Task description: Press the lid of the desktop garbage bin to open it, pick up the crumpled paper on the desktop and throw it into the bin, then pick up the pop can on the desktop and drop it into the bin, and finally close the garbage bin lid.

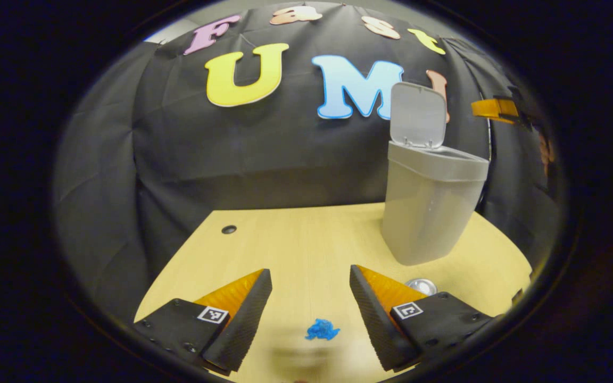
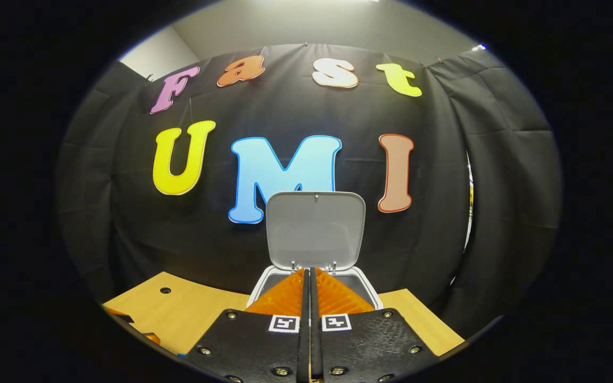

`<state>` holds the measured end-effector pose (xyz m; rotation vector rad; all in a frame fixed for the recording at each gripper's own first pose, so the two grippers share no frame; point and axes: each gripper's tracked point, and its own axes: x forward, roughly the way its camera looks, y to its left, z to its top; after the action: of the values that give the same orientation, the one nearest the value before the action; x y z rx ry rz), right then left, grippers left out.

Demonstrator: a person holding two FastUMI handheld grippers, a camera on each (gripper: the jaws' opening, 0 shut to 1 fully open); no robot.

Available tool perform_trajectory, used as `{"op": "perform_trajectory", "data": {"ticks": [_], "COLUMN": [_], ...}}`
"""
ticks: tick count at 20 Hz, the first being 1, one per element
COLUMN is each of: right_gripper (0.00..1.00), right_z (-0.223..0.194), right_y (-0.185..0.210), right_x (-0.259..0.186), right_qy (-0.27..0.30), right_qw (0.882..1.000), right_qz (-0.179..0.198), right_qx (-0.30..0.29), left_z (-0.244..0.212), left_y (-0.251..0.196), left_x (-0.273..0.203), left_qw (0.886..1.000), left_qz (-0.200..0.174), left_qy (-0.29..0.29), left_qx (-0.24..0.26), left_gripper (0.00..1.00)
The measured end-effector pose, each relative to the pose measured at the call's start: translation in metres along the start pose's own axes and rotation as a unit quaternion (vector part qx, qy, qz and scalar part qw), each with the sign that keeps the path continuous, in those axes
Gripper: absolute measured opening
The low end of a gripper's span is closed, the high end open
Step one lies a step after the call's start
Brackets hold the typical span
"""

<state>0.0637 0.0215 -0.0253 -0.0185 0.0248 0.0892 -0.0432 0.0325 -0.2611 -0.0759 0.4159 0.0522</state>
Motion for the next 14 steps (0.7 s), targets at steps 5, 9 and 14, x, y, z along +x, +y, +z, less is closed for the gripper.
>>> {"op": "perform_trajectory", "data": {"ticks": [5,9,14], "right_gripper": [0.01,0.01,0.01], "right_z": [-0.01,-0.014,-0.015], "right_y": [0.0,-0.001,-0.009], "right_x": [-0.006,-0.012,-0.02], "right_qy": [0.019,0.03,0.038], "right_qw": [1.0,0.999,0.999], "right_qz": [0.001,-0.001,-0.01], "right_qx": [-0.018,-0.028,-0.038], "left_z": [-0.052,-0.094,-0.133], "left_y": [-0.009,-0.02,-0.022], "left_x": [0.01,0.024,0.043], "left_qw": [0.999,0.996,0.992], "left_qz": [-0.02,-0.036,-0.039], "left_qy": [0.045,0.081,0.117], "left_qx": [-0.004,-0.008,-0.013], "left_gripper": [1.0,0.97,0.97]}}
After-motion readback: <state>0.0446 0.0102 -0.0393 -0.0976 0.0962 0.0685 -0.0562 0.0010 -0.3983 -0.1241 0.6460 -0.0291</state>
